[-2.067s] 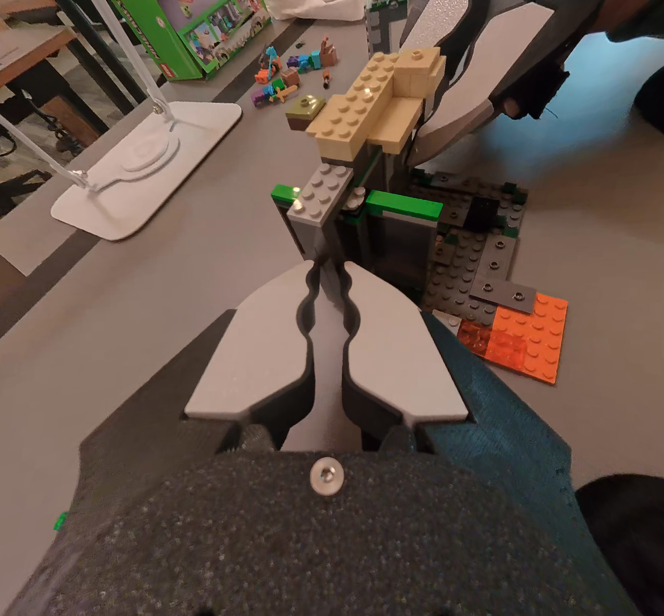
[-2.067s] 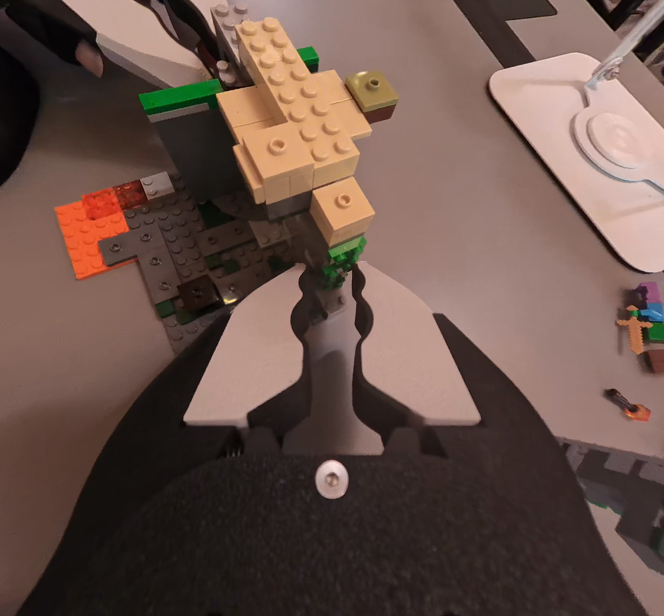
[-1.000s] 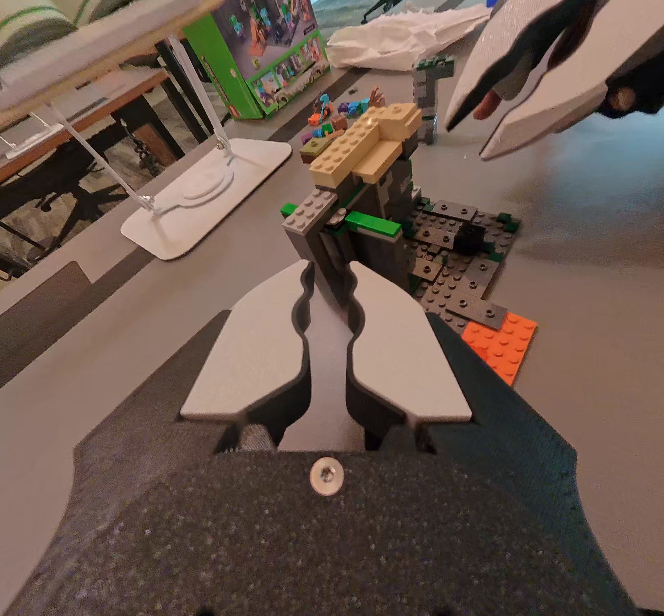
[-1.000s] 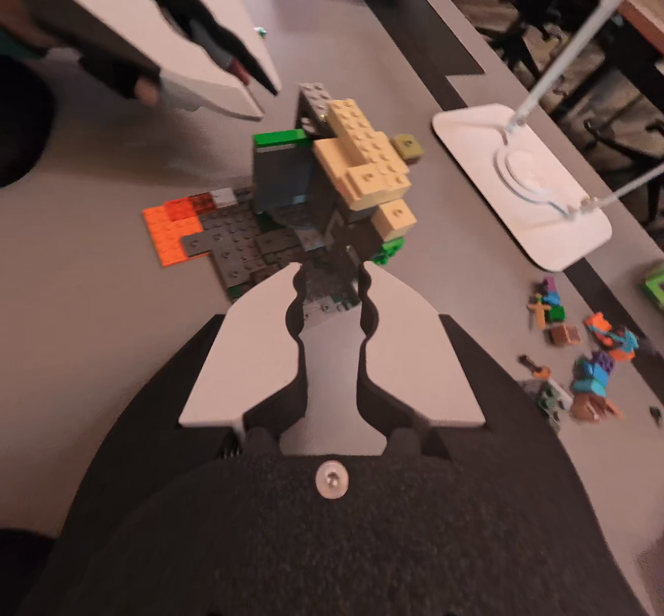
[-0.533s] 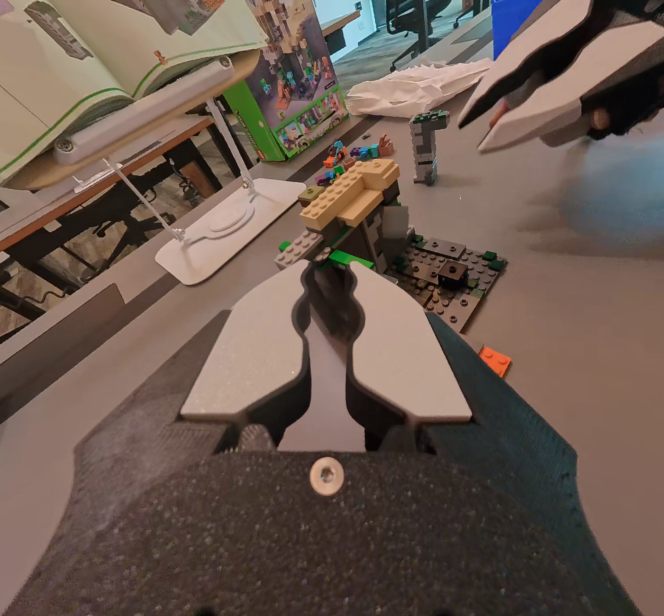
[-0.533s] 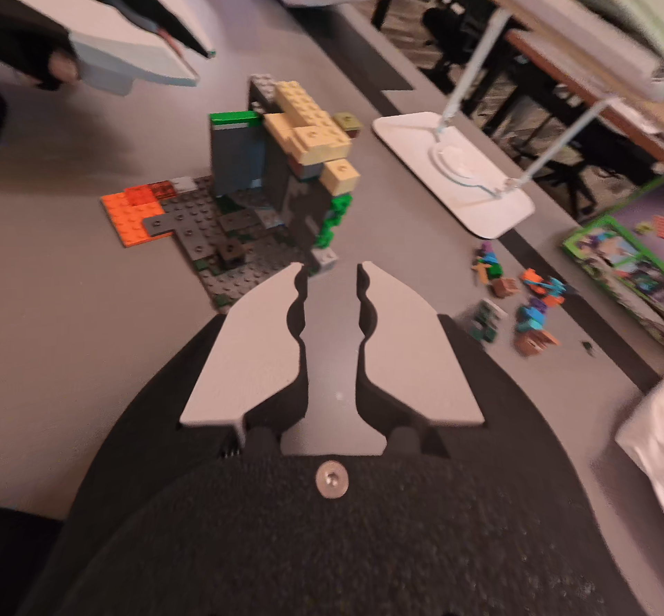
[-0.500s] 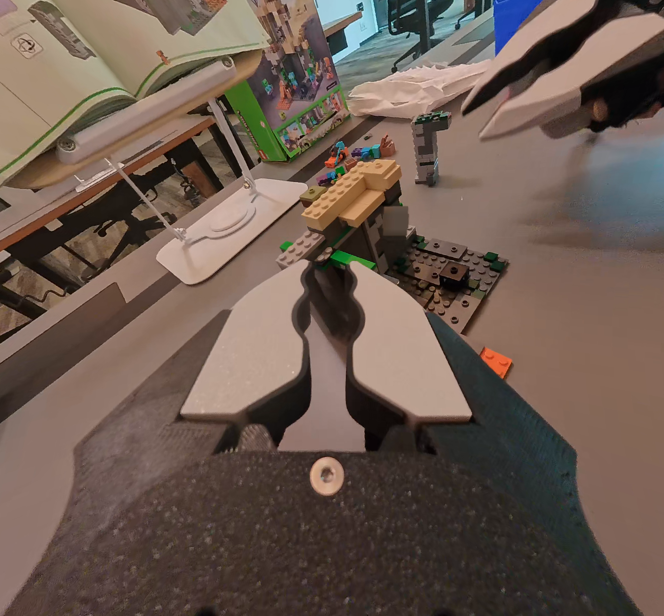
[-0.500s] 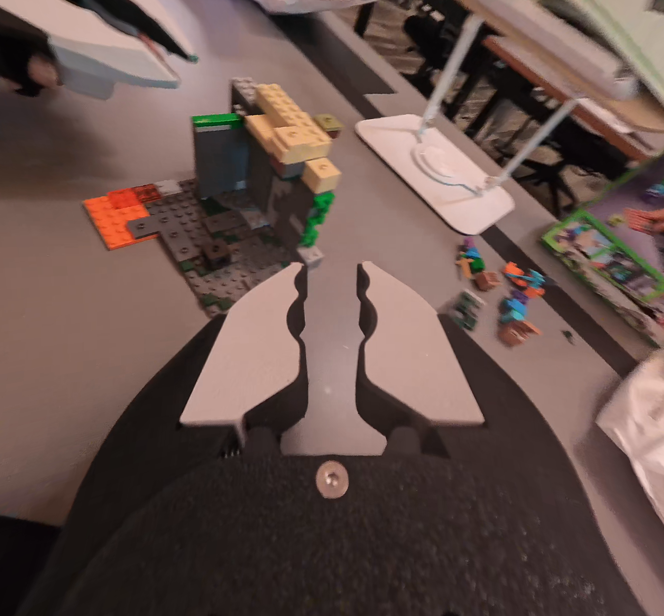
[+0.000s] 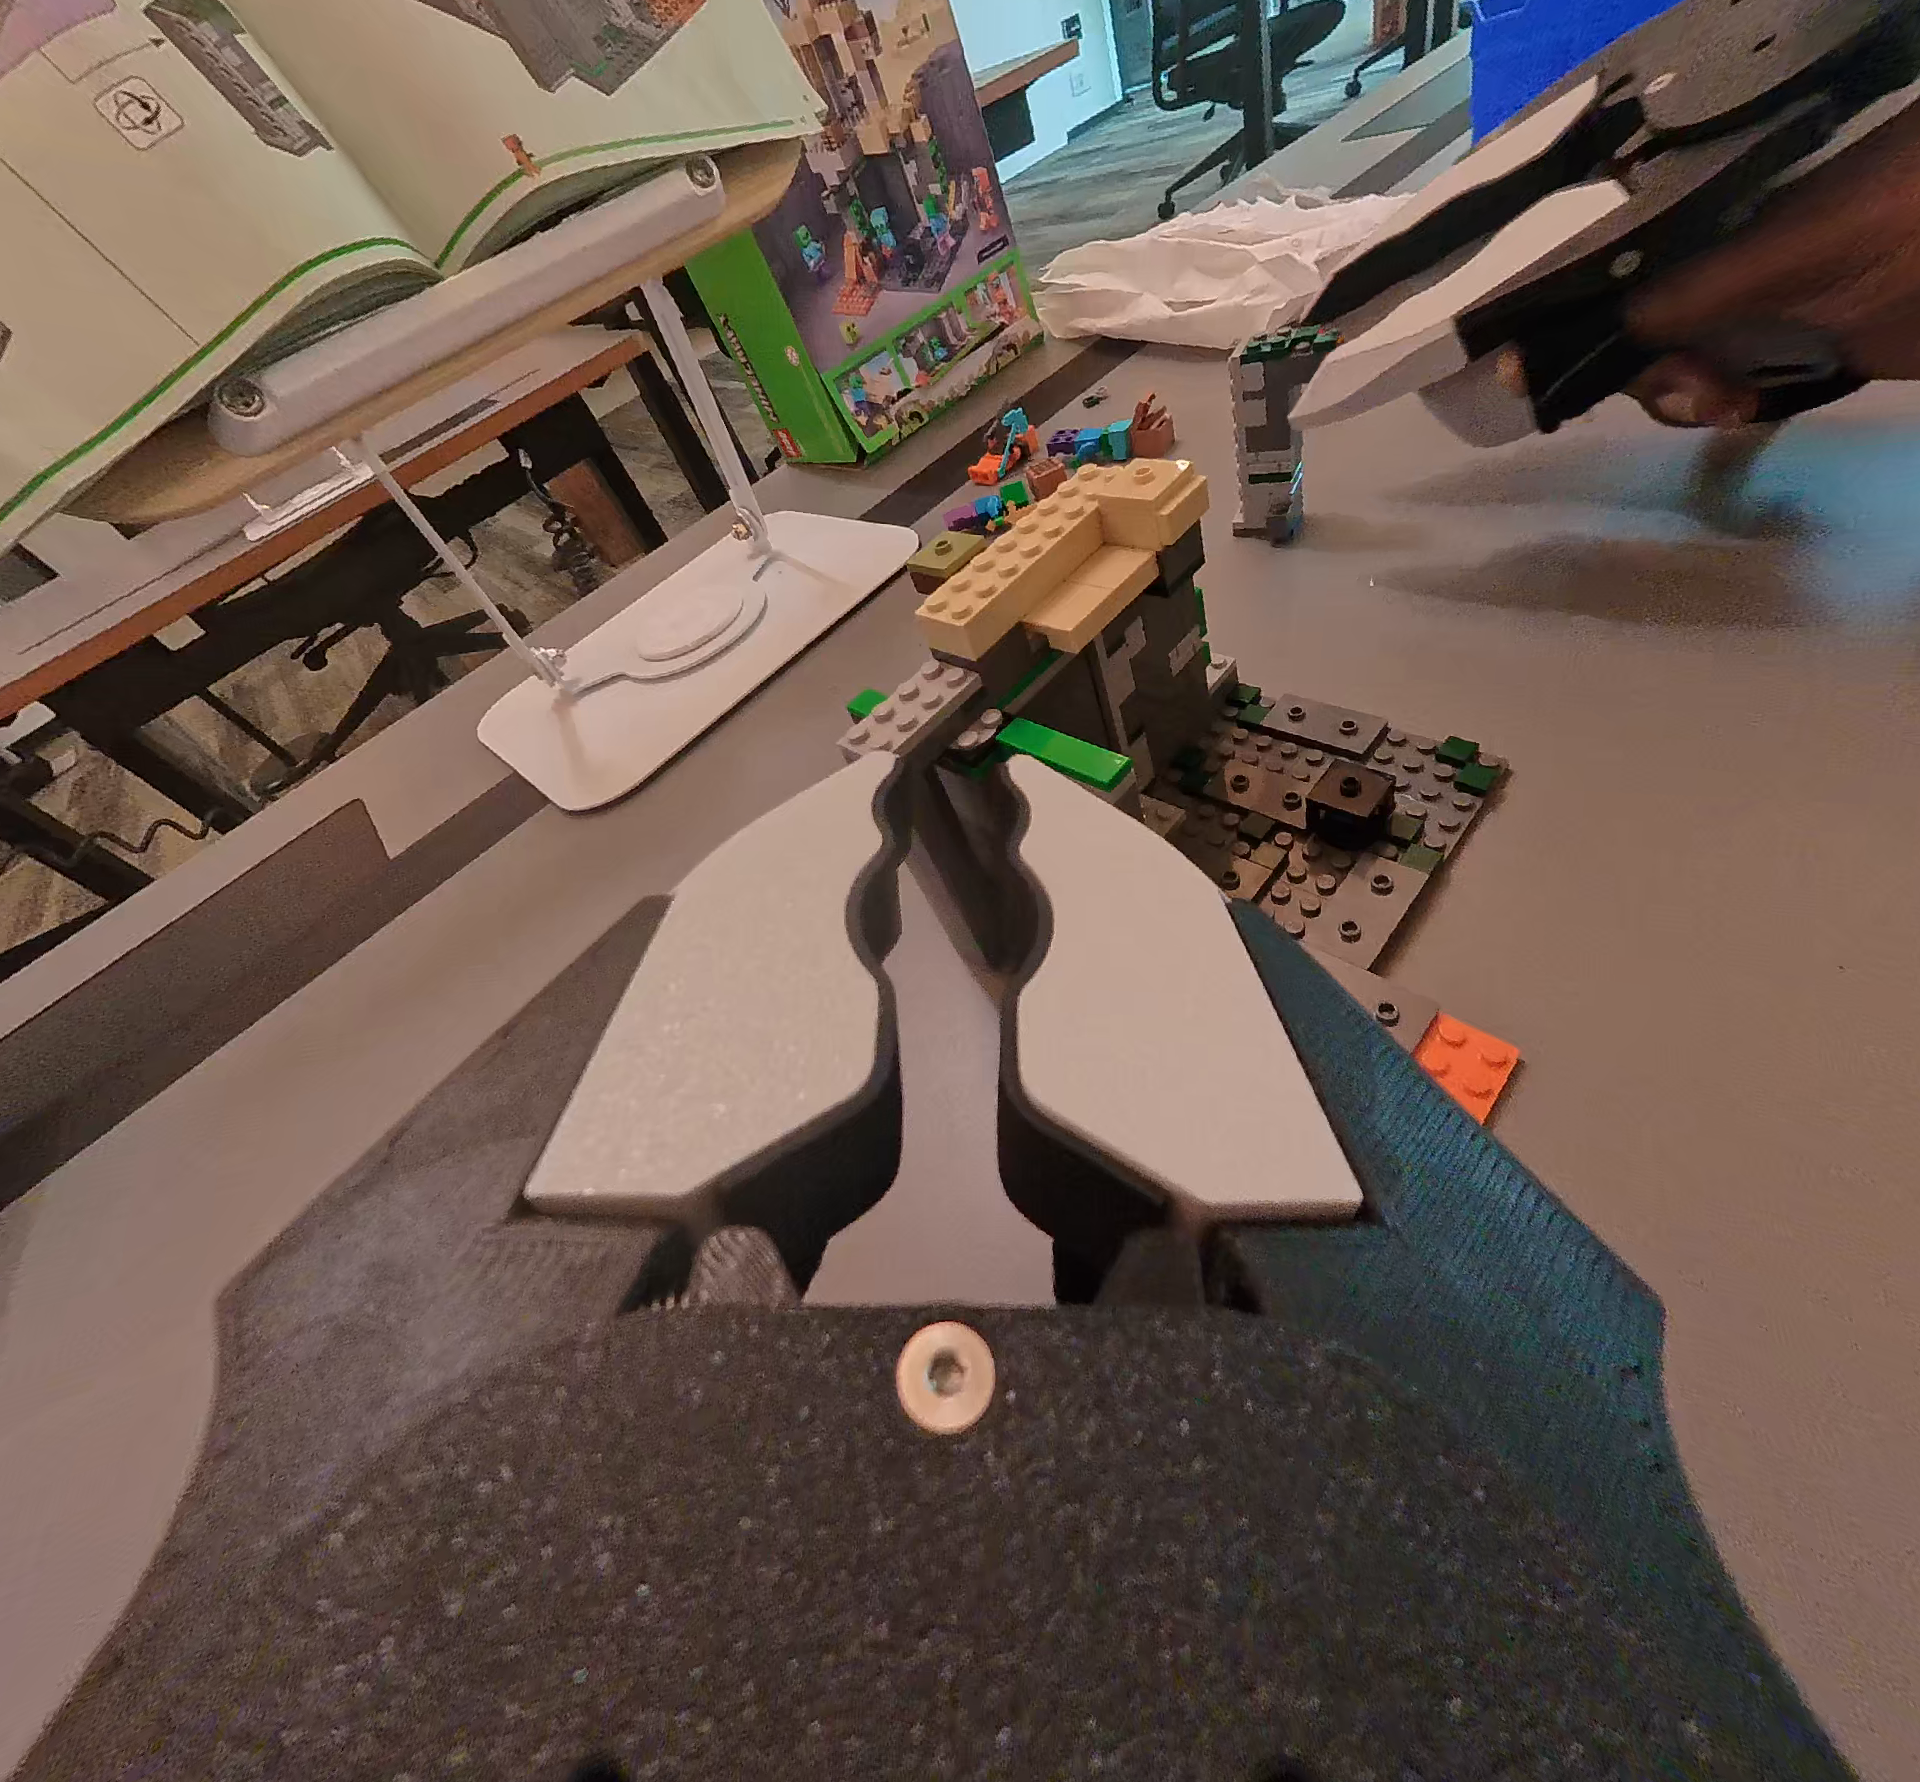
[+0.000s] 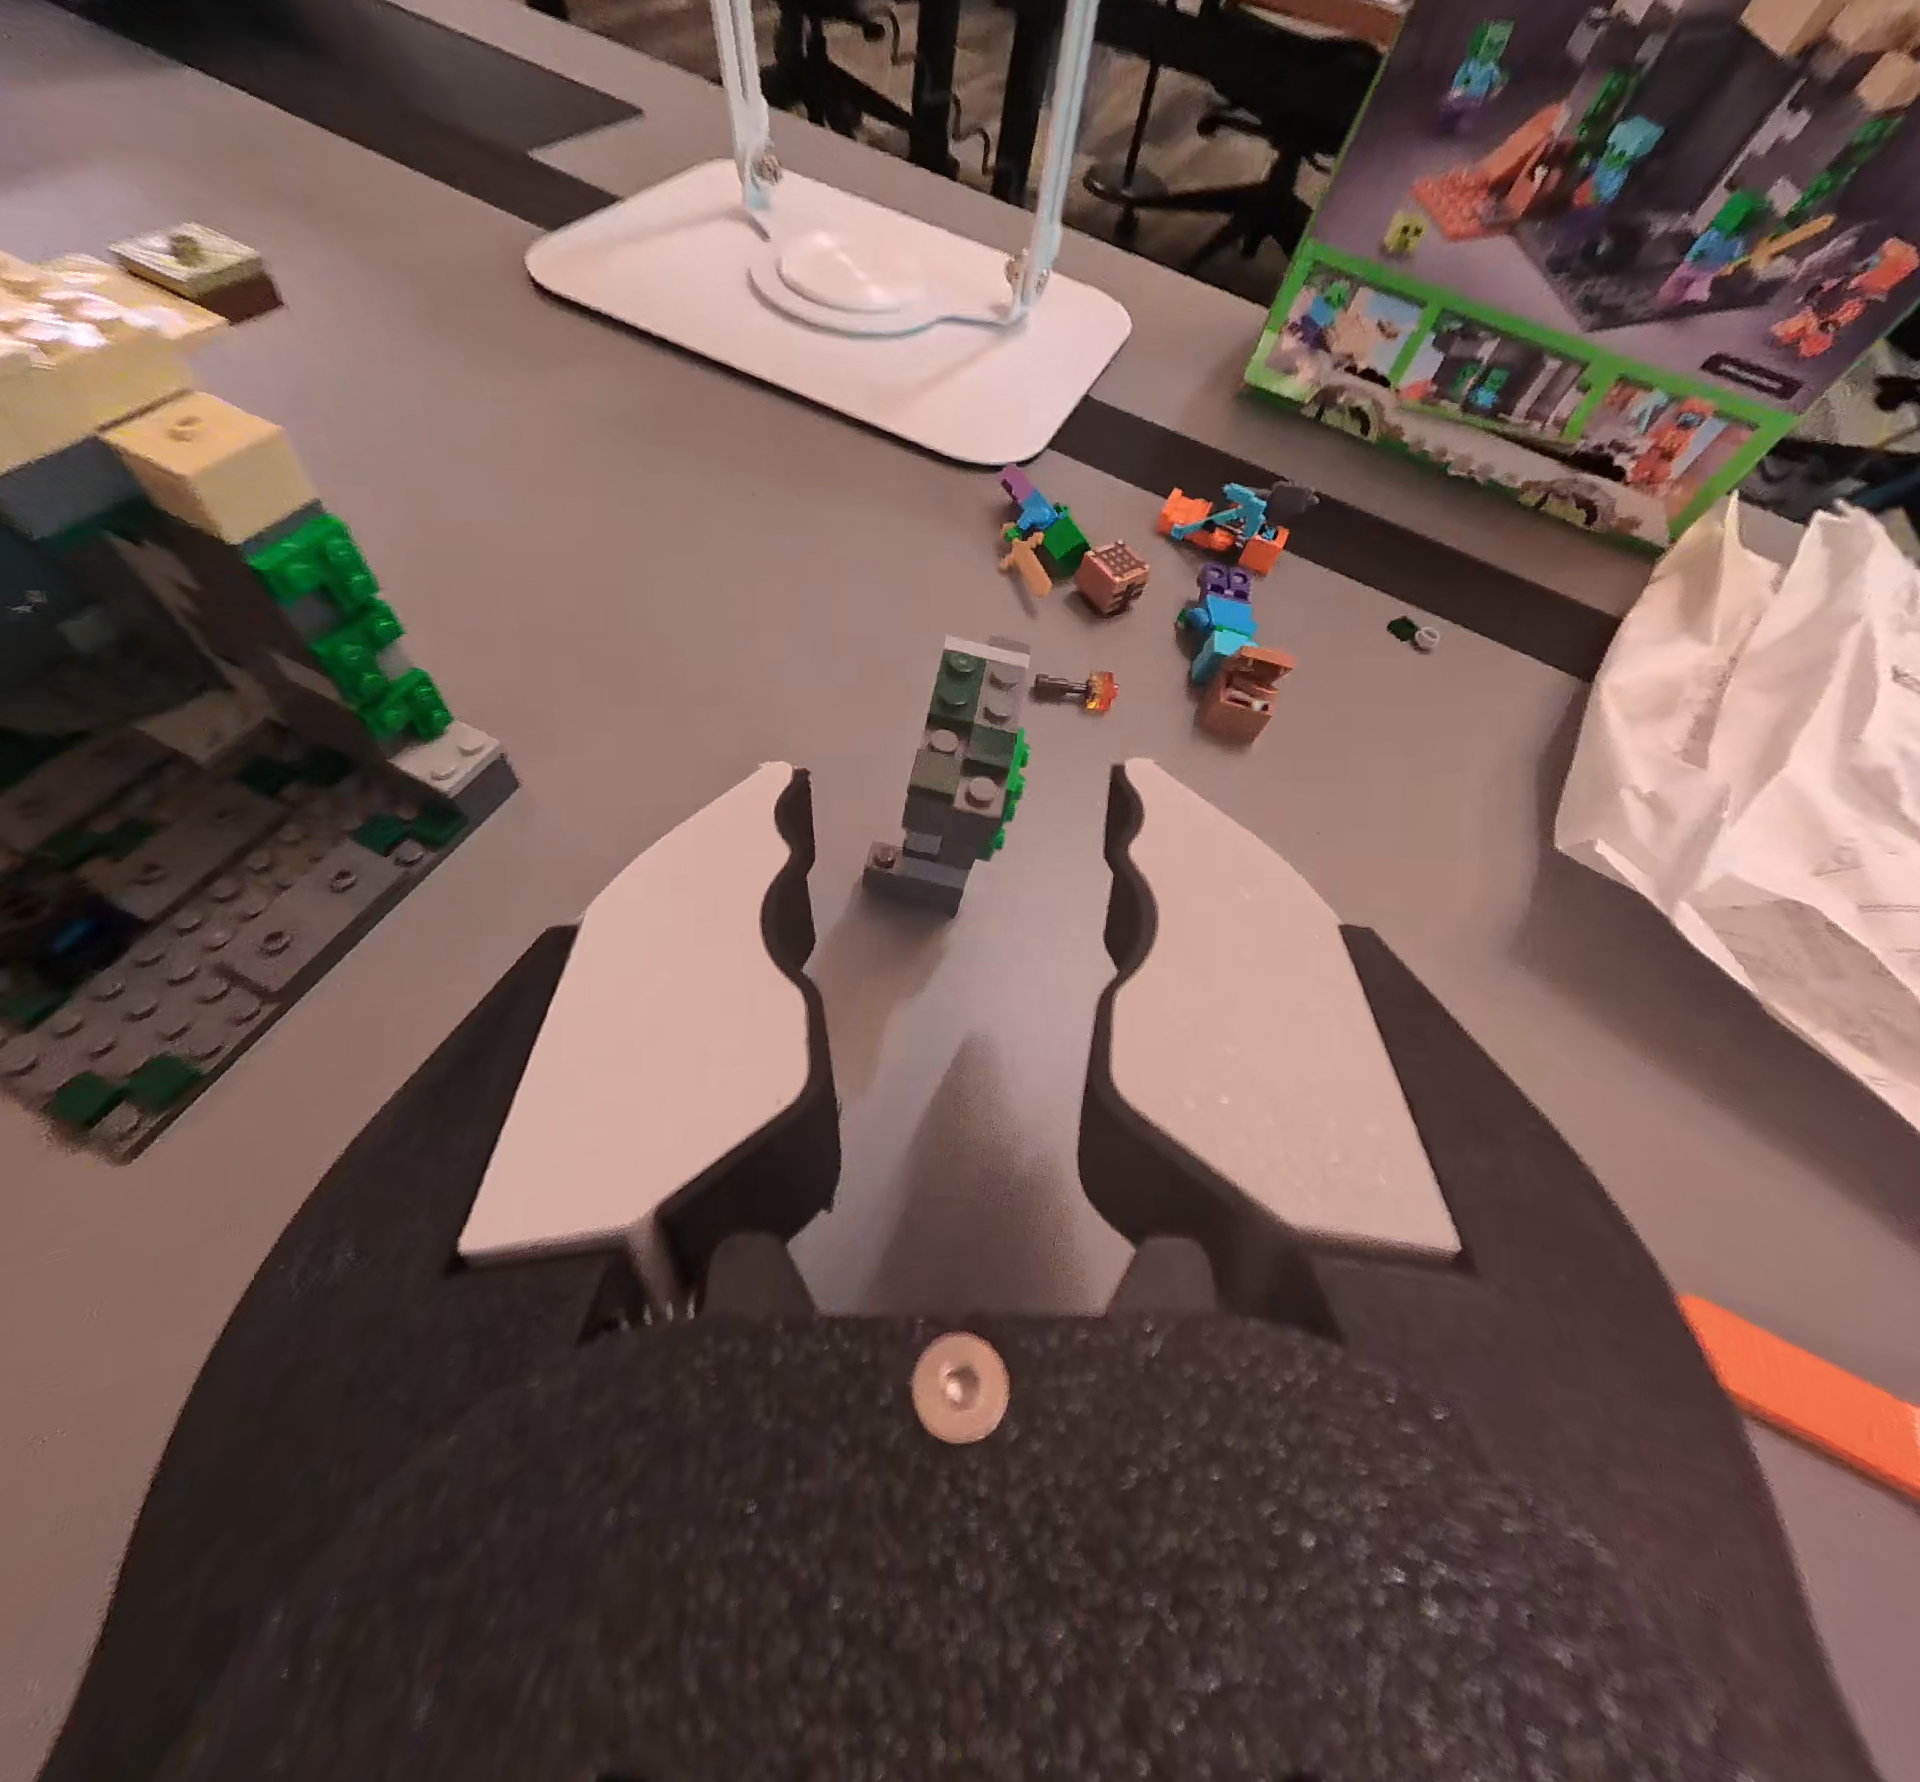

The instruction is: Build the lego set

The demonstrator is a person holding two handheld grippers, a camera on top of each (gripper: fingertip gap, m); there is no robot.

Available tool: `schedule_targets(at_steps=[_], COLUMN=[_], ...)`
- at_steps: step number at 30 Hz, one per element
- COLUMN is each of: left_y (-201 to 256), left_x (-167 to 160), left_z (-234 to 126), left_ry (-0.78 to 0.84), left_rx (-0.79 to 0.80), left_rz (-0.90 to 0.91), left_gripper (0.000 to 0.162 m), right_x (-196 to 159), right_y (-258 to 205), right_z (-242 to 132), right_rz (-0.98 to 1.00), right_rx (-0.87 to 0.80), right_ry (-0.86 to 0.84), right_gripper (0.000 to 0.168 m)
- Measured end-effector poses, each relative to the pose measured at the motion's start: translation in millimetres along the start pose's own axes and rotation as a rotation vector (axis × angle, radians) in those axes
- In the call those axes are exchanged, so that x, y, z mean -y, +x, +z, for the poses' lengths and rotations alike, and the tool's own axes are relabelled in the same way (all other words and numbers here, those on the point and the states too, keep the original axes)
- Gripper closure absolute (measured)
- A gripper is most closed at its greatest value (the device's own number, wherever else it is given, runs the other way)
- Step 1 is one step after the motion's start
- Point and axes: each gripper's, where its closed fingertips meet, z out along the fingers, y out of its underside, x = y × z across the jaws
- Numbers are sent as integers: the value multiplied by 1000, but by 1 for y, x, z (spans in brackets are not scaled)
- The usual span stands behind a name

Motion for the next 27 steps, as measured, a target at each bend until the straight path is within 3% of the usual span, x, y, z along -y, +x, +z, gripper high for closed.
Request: schedule_targets(at_steps=[2,4,5,17,27], left_y=[0,-1,-1,2,26], left_x=[0,1,2,3,0], left_z=[-1,-1,-2,-2,3], left_ry=[1,6,10,12,-31], left_rx=[-3,-3,-4,-26,-143], left_rz=[1,4,5,10,-26], left_gripper=[148,148,148,146,117], right_x=[-2,-4,-3,18,14], right_y=[2,2,2,-30,-38], right_z=[8,11,11,-10,-10], right_rz=[-8,-21,-25,-88,-148], right_rx=[-22,-27,-29,81,104], right_ry=[-23,-26,-22,95,85], right_gripper=[121,147,149,149,149])
